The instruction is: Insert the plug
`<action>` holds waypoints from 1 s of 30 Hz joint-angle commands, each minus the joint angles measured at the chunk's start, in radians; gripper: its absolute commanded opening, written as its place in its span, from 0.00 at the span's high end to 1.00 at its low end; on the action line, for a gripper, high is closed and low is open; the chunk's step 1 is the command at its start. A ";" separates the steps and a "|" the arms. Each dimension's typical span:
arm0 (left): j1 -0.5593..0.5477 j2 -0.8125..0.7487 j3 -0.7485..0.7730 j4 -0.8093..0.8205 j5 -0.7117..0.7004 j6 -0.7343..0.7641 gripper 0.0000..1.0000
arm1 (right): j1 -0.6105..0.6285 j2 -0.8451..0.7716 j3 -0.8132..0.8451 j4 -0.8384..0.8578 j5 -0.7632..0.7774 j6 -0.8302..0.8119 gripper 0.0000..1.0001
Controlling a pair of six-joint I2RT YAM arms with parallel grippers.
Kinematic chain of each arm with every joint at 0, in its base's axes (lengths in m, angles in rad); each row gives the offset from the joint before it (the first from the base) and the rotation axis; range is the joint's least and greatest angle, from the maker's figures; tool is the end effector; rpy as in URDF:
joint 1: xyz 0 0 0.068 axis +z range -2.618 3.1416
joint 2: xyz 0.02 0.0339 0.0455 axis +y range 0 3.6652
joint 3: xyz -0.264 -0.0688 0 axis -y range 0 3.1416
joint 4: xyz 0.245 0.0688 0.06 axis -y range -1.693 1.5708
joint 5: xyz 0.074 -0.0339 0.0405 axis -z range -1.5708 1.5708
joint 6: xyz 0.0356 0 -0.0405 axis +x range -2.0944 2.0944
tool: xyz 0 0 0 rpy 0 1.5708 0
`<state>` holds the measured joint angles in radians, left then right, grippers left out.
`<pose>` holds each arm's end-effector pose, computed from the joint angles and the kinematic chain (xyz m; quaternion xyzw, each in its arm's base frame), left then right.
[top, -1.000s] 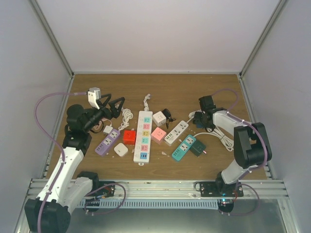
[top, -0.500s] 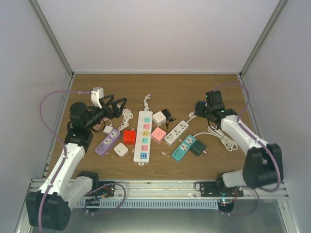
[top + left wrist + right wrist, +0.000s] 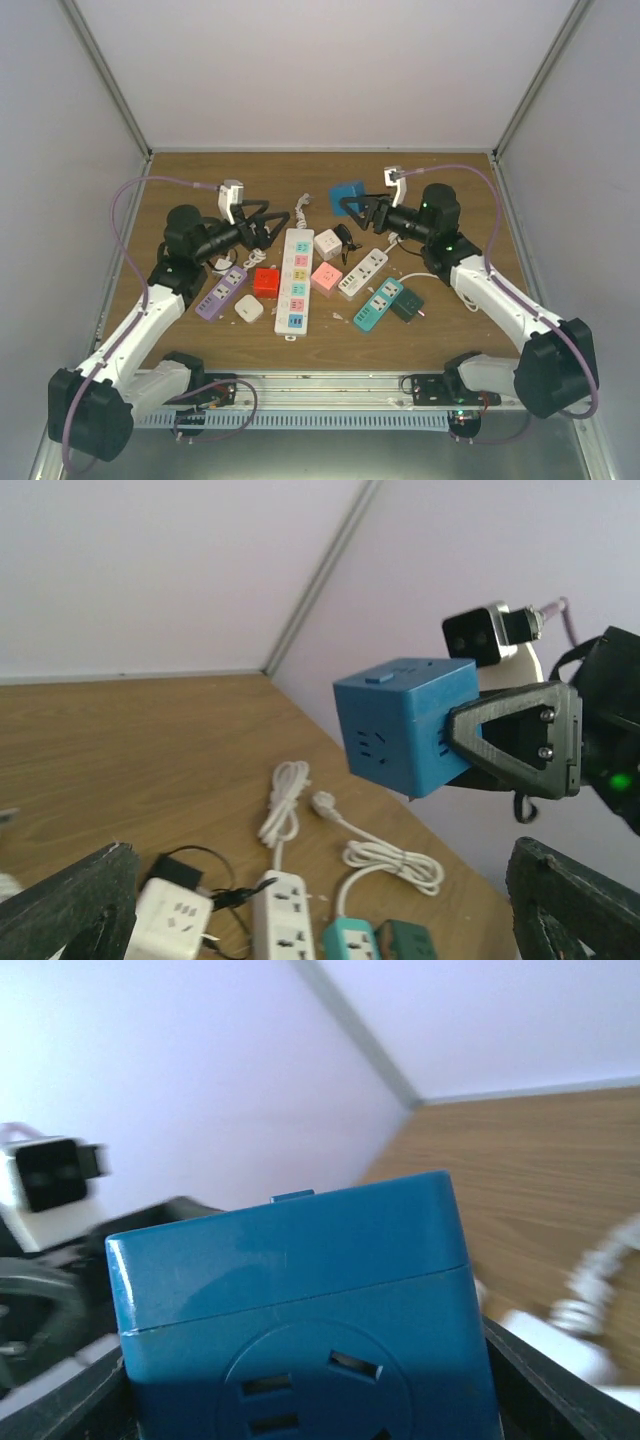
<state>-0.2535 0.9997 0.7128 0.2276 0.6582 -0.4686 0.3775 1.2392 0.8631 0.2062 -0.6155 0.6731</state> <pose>0.2184 -0.0791 0.3178 0.1464 0.7085 -0.4493 0.5241 0.2579 0.1244 0.3115 -0.0858 0.7494 0.5084 0.4153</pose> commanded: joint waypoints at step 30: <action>-0.196 0.173 0.025 0.422 0.062 -0.349 0.39 | 0.212 0.213 0.054 0.707 -0.288 0.480 0.32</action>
<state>-0.4343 1.1770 0.7345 0.5694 0.7143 -0.8467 0.5625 1.4544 0.8902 0.8307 -0.7872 1.1099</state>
